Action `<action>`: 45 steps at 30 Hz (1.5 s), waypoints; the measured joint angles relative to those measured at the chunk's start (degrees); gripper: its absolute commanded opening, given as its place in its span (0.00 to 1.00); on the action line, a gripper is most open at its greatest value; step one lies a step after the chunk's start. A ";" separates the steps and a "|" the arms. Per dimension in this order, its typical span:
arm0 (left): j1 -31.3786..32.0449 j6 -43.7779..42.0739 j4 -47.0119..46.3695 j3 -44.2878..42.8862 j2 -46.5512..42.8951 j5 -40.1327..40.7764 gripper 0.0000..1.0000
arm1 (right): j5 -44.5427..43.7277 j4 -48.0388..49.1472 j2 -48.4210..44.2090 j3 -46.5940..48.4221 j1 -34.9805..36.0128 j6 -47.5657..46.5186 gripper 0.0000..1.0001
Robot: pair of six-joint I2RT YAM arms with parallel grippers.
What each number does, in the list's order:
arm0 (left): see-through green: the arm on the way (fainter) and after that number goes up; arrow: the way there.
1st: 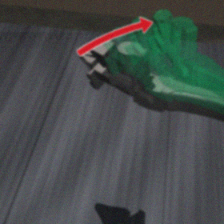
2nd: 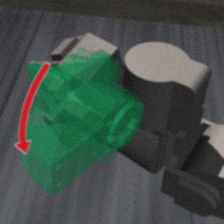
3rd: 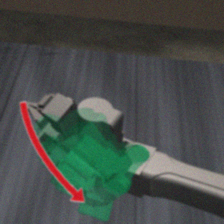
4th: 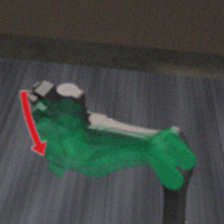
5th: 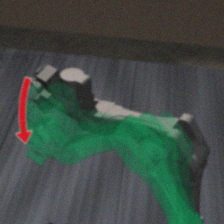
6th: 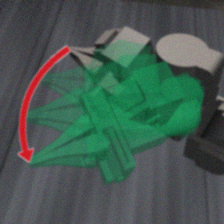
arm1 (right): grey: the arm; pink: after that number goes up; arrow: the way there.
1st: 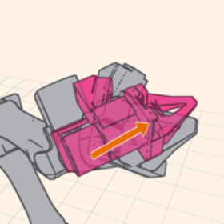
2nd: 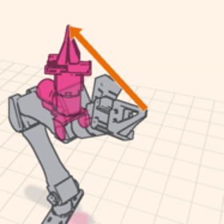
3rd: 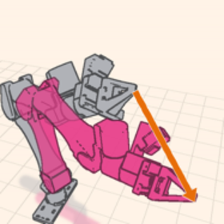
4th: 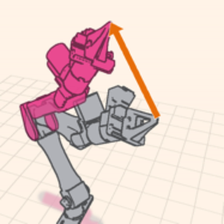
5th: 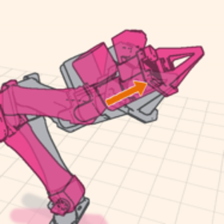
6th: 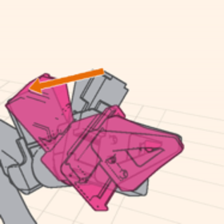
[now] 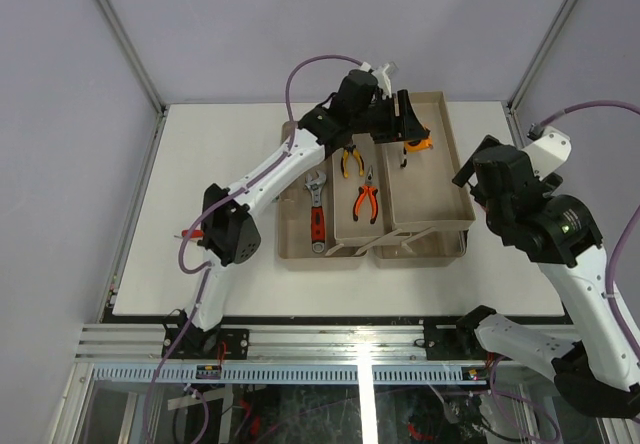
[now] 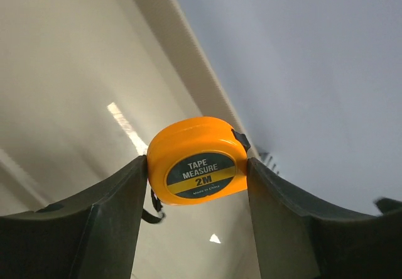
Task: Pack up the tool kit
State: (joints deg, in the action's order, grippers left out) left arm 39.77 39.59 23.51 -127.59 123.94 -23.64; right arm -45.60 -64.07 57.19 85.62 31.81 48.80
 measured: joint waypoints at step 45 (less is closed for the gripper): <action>-10.12 -16.17 4.76 11.72 -25.24 13.77 0.93 | 32.57 7.50 38.49 17.81 -45.94 -33.94 0.99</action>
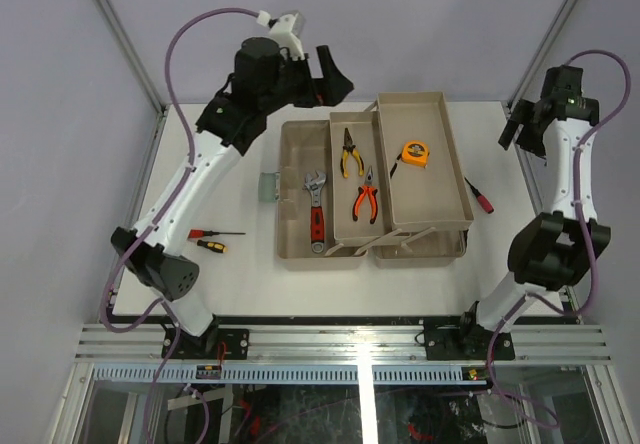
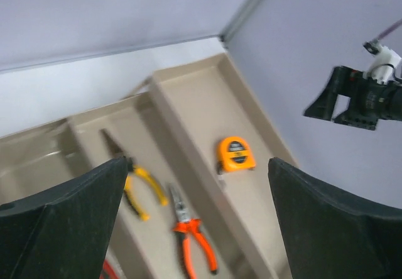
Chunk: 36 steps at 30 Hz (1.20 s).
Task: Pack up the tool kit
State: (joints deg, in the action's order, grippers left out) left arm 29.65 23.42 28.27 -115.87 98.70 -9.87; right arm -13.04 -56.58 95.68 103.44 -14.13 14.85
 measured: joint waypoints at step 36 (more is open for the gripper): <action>-23.96 -10.54 13.92 27.96 -10.91 -5.49 1.00 | 14.71 7.15 29.64 -6.49 1.51 -29.44 0.72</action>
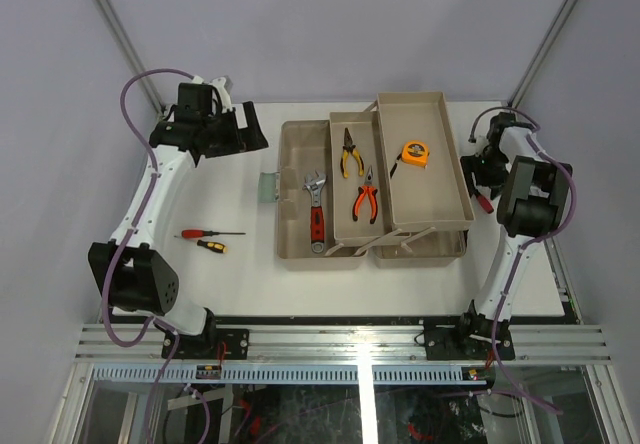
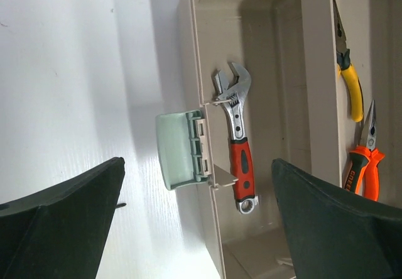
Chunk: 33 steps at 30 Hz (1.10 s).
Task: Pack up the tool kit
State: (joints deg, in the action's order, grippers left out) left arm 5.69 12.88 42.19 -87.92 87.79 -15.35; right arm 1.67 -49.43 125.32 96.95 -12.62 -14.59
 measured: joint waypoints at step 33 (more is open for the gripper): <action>-1.38 0.07 0.39 -4.15 3.93 -2.91 1.00 | -0.59 -11.76 0.20 23.12 -2.27 10.82 0.00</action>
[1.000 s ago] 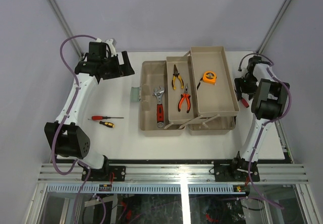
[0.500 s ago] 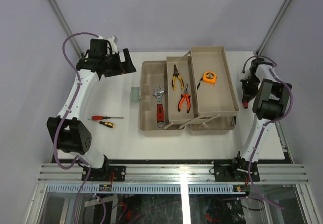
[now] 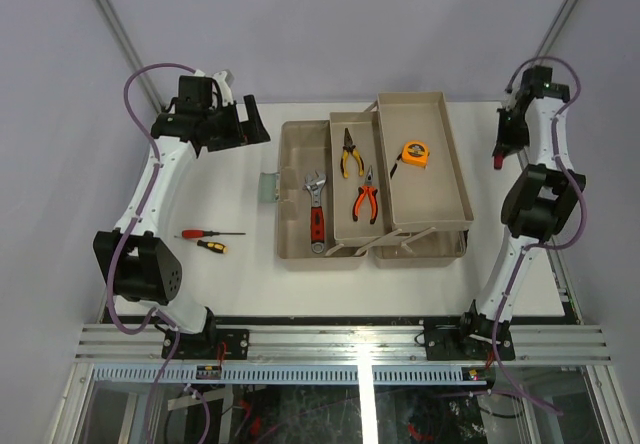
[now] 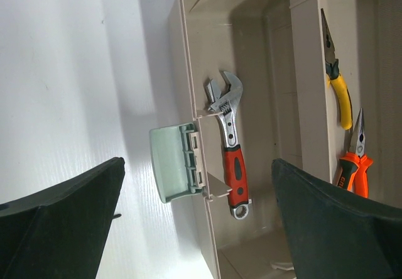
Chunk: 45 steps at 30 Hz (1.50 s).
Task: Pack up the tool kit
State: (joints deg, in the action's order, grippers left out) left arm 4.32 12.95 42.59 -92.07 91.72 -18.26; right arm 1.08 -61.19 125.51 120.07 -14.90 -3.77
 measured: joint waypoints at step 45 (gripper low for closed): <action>-0.68 0.28 -0.02 -1.11 2.47 -1.14 1.00 | -6.19 -13.86 -14.86 2.34 24.46 15.52 0.29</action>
State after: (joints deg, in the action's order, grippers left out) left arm 3.64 13.23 42.57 -93.19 94.19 -19.40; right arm -5.10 -75.05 110.65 122.41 9.56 11.75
